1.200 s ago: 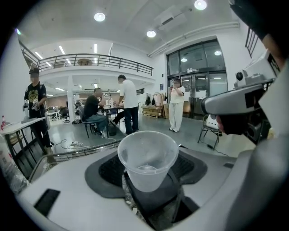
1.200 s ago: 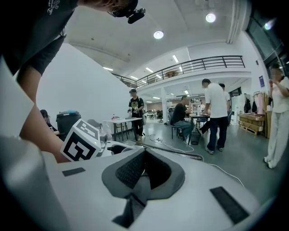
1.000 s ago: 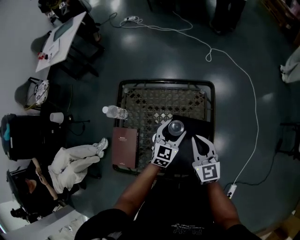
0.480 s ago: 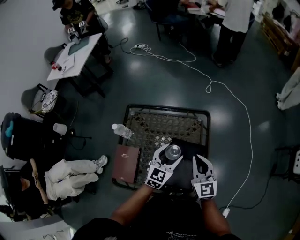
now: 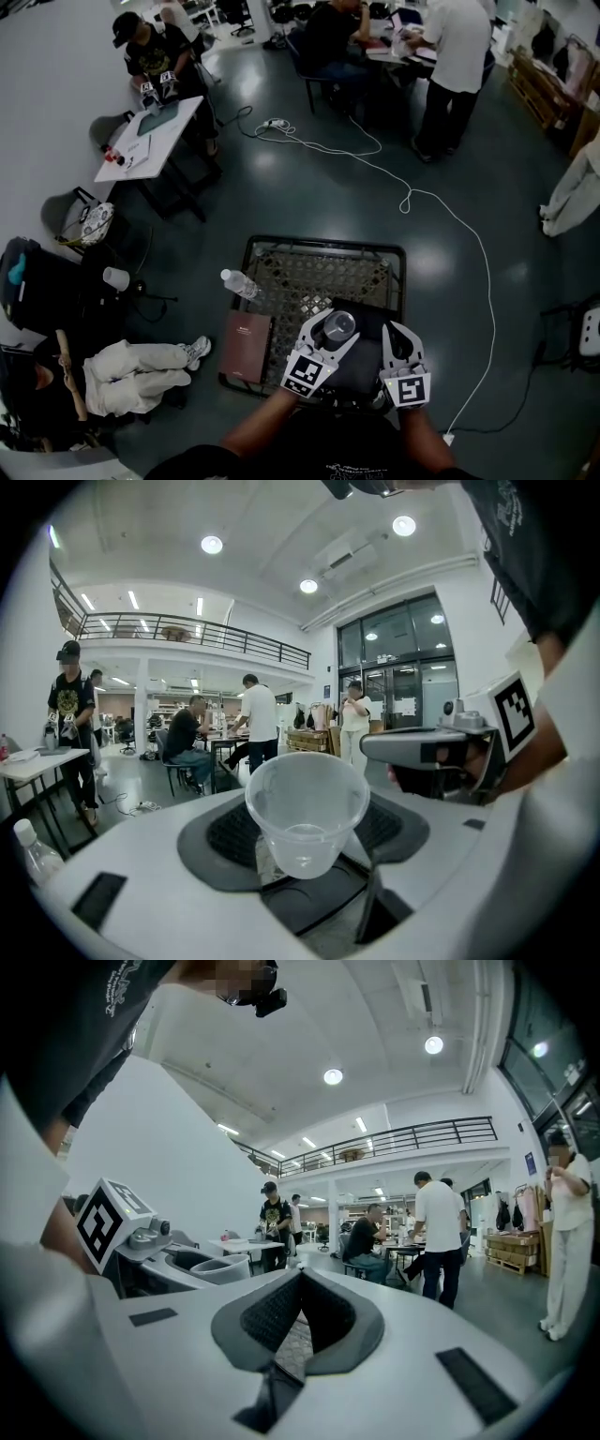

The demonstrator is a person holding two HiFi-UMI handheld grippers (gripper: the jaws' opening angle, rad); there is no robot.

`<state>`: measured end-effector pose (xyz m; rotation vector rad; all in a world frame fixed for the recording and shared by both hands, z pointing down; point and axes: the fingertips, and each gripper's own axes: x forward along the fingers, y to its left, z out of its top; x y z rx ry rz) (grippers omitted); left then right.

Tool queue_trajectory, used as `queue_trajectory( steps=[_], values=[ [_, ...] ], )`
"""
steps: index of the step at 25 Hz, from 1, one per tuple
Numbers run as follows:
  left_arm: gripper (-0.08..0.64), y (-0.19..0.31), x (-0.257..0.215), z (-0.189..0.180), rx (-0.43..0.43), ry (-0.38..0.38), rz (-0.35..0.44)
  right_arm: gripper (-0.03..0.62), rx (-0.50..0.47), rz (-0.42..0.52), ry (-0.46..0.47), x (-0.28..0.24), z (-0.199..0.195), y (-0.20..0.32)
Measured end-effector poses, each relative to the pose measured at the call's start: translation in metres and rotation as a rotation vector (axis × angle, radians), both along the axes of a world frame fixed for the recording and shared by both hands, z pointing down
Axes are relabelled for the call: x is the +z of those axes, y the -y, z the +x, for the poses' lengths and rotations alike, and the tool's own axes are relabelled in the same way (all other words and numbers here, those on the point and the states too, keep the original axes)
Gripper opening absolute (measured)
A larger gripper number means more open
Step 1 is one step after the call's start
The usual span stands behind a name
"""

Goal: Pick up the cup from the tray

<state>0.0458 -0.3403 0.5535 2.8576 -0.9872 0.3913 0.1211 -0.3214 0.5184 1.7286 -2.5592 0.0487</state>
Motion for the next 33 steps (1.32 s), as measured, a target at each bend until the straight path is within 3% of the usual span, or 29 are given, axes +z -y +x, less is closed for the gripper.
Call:
queue_trajectory(
  steps=[16, 33],
  values=[
    [0.298, -0.020, -0.022, 0.022, 0.043, -0.024, 0.027, 0.008, -0.003, 0.023, -0.018, -0.025, 0.018, -0.011],
    [0.298, -0.019, -0.020, 0.015, 0.039, -0.014, 0.024, 0.008, -0.013, -0.002, -0.036, -0.021, 0.016, -0.008]
  ],
)
